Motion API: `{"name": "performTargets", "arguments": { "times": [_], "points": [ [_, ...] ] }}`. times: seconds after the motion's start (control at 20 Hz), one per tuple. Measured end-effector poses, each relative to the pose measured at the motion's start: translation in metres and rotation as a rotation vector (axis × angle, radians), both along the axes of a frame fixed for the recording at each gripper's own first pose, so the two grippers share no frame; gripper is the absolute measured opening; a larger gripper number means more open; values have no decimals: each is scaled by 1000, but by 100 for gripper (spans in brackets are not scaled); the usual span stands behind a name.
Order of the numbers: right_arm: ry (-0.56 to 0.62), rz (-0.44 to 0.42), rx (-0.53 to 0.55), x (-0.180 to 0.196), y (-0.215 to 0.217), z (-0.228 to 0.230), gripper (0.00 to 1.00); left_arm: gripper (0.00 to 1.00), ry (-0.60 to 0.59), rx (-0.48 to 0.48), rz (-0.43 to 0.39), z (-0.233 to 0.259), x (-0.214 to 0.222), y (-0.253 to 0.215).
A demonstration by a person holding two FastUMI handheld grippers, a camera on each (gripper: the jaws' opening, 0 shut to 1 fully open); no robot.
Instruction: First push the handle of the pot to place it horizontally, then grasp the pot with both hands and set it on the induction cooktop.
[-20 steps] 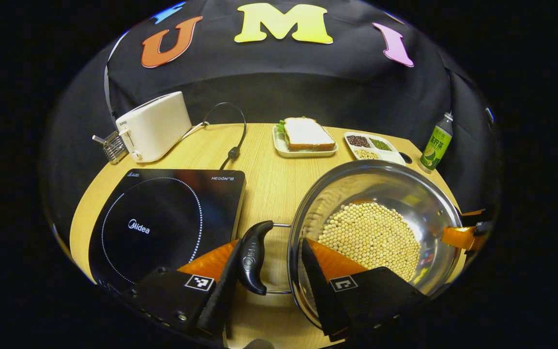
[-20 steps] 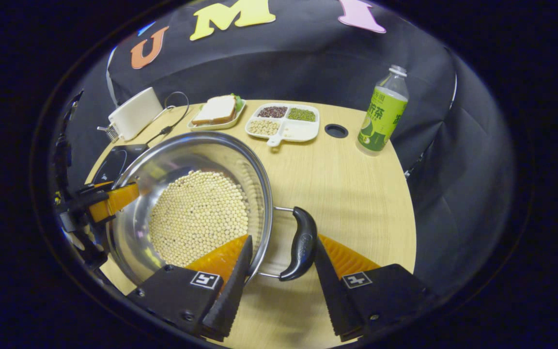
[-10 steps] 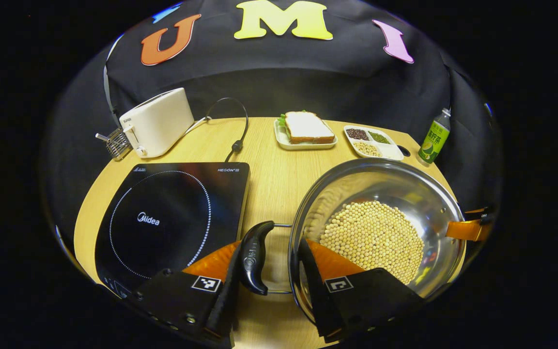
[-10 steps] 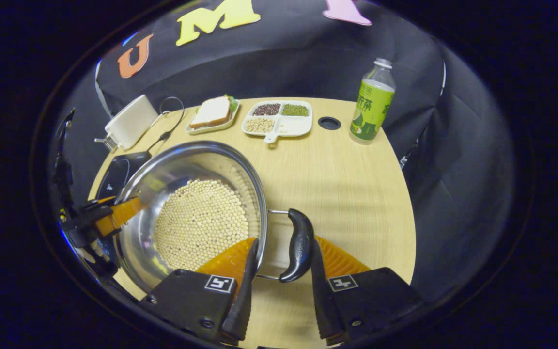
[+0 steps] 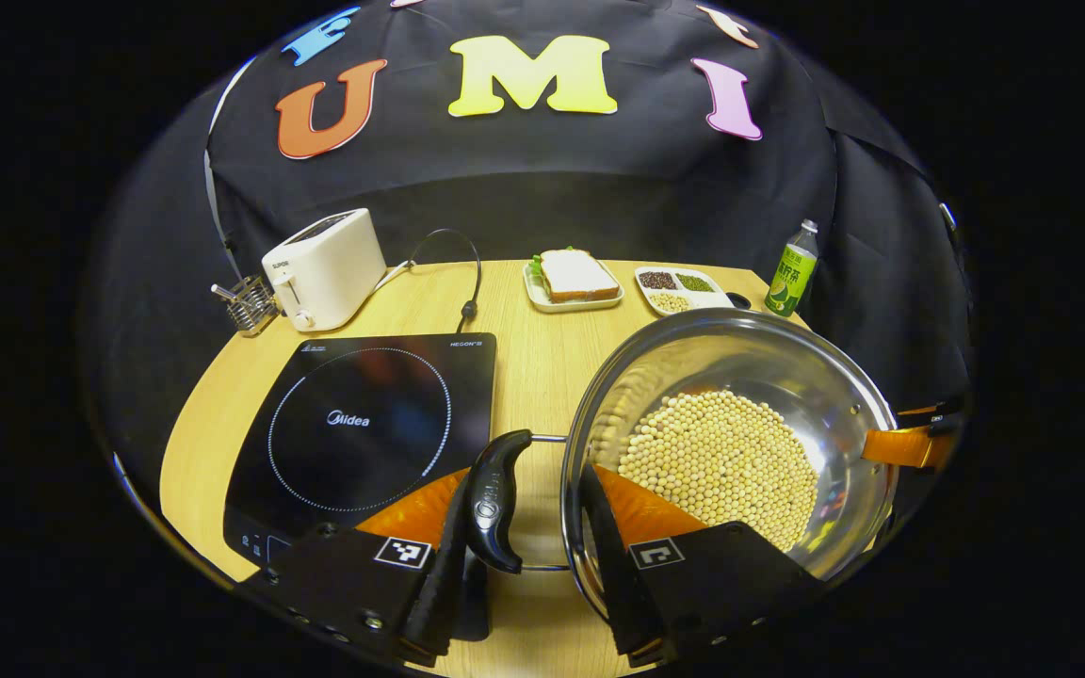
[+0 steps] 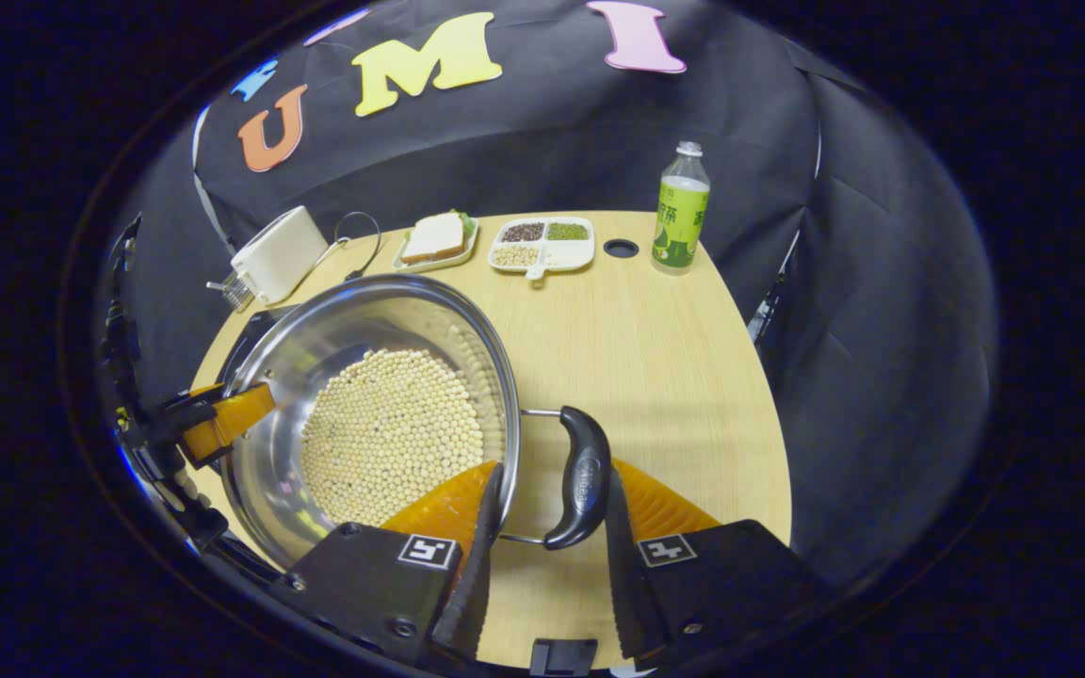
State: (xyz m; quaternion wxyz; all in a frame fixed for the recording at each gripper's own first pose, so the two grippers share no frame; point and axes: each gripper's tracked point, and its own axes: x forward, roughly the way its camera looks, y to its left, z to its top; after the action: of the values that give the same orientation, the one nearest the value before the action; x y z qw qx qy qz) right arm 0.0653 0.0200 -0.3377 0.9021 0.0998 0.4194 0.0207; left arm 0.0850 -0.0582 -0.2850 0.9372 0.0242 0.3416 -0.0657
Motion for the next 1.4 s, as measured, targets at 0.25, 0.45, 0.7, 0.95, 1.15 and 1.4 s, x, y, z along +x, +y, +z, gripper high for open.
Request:
{"name": "performTargets", "arguments": {
  "times": [0.25, 0.45, 0.7, 0.95, 1.15, 1.4],
  "points": [
    [-23, 36, 24, -17, 8, 5, 54, 61, -11, 27, 36, 13, -23, 11],
    [-44, 75, 43, -19, 22, 11, 53, 61, -17, 42, 80, 22, -36, 27],
    [-46, 88, 36, -8, 52, 18, 53, 61, -16, 42, 90, 24, -26, 55],
    [-40, 78, 32, 13, 102, 26, 53, 61, -14, 32, 84, 21, -5, 103],
    [-29, 85, 37, 31, 153, 31, 53, 61, -13, 37, 90, 21, 13, 150],
    [-8, 103, 36, 53, 216, 33, 53, 61, 15, 42, 99, 16, 36, 209]
  ]
}}
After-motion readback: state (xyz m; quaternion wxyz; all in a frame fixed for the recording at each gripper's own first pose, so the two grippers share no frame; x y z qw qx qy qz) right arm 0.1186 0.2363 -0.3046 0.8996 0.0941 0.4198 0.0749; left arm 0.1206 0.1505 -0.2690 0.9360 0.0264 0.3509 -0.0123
